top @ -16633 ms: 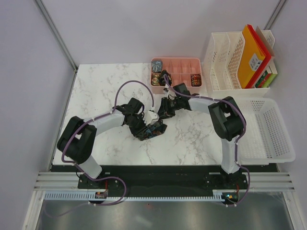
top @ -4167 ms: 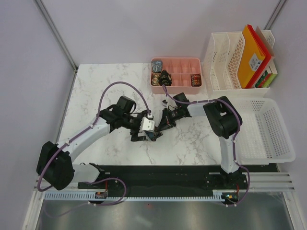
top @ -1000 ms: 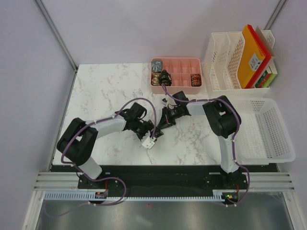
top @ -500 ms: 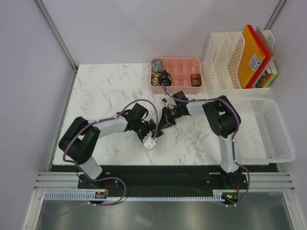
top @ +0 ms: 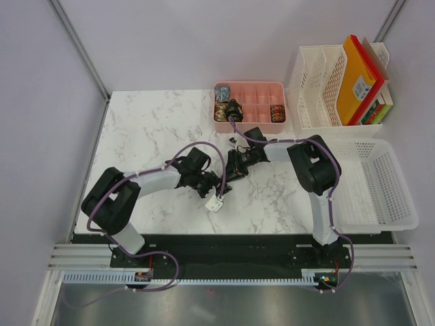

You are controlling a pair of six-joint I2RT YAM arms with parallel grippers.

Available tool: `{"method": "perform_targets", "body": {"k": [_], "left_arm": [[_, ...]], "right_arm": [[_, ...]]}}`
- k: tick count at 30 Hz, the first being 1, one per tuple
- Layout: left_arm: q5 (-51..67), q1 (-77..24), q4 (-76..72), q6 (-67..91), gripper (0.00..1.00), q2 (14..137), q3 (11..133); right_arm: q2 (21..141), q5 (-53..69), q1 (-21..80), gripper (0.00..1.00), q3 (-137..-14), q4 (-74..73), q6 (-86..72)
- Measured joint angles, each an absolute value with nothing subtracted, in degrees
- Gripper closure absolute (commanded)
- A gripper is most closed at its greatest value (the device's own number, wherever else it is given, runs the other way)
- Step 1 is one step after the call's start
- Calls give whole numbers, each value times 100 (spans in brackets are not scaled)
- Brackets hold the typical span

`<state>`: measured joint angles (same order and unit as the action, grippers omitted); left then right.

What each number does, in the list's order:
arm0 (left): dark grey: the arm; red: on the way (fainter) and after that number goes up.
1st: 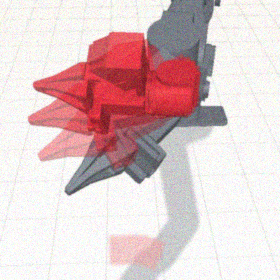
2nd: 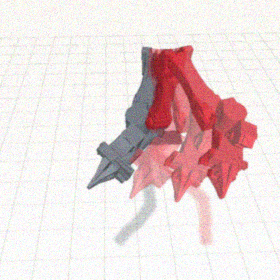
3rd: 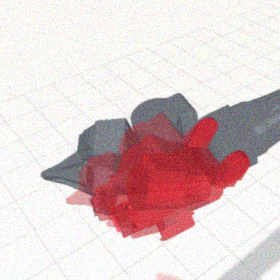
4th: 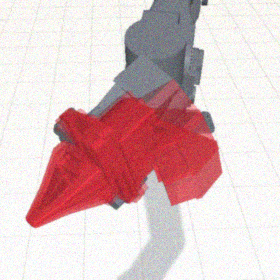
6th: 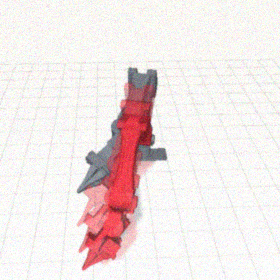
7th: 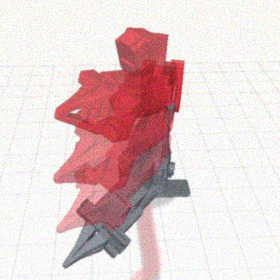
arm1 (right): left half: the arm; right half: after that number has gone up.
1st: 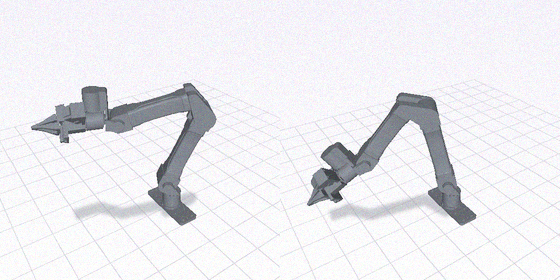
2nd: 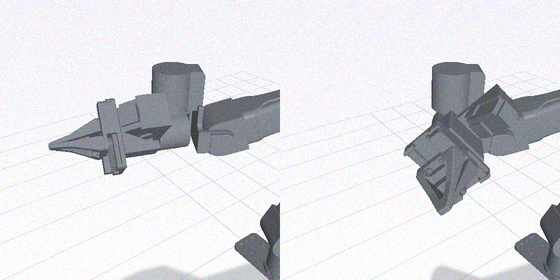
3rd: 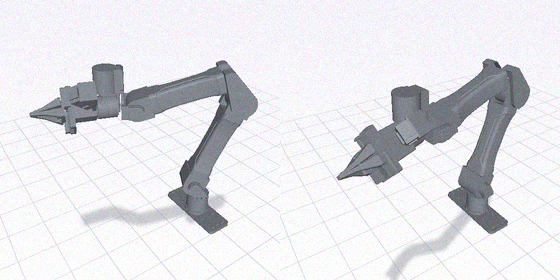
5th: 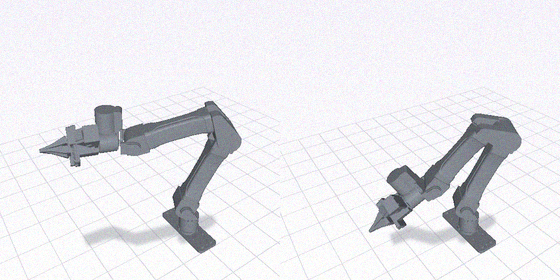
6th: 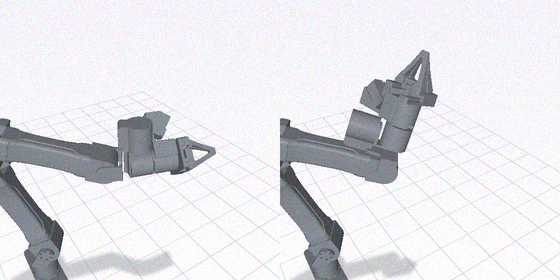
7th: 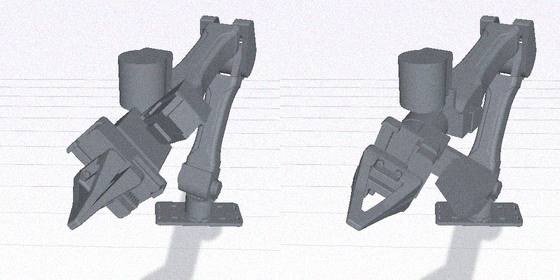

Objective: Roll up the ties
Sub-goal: Pick up the tie at the center of the board, then move the storage box to the center of the board.

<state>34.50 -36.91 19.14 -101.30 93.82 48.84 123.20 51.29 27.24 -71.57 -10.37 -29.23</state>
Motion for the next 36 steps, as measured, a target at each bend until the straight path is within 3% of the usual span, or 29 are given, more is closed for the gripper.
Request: {"method": "perform_targets", "body": {"k": [9,13,18,27,36], "left_arm": [[3188,-3741,2206,-9255,98,9144,4945],[3127,-3760,2696,-8291,98,9122,5387],[3057,-3771,3133,-6777,98,9120,6298],[2971,-3452,3531,-3736,98,9509,7918],[2191,-3035,3717,-443,98,10833,10527]], "right_arm": [[12217,4917,2471,29,-7577,-1100,-2906],[12060,4803,2187,19,-7832,-1168,-2895],[11876,4681,1763,15,-8619,-1273,-2755],[12014,3844,1347,18,-10516,-2016,-1732],[12175,3138,1291,23,-10842,-2342,-1415]]}}
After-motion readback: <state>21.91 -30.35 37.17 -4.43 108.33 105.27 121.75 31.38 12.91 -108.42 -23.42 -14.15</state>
